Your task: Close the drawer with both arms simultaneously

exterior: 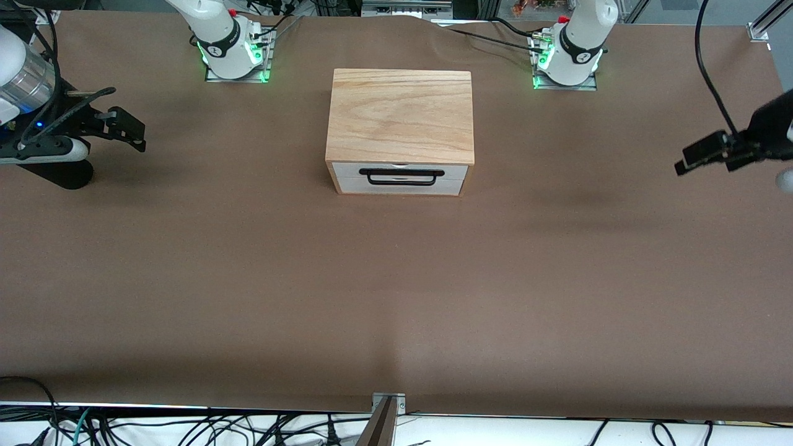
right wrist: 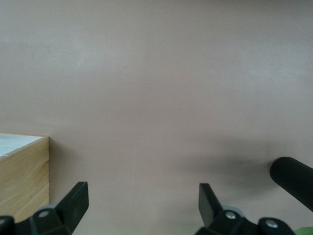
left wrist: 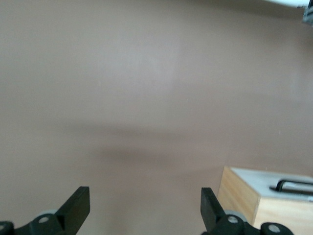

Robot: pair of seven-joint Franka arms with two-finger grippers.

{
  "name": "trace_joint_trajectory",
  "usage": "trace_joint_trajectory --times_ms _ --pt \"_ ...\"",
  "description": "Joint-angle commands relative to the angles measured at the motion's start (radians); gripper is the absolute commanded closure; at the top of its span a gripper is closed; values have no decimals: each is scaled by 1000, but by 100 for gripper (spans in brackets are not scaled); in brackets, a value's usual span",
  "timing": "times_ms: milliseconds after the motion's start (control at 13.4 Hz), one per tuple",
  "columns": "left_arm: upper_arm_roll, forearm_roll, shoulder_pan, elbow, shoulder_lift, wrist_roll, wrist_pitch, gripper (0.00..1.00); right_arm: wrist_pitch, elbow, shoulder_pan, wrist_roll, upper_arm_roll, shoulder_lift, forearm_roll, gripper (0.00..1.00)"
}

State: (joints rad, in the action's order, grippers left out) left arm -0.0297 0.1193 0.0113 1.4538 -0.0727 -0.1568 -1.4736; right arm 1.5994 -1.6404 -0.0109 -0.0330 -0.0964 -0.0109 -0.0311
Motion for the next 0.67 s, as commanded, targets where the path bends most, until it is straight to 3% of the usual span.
trace_joint_trajectory --times_ms 0,224,599 --pt "8 -38 -4 183 103 38 -34 0 -26 28 25 -4 -20 8 17 0" --pt "7 -56 27 217 120 114 -53 0 -27 27 25 -4 -19 11 17 0" --pt "16 -79 42 192 77 115 -47 0 -27 24 25 -5 -20 9 17 0"
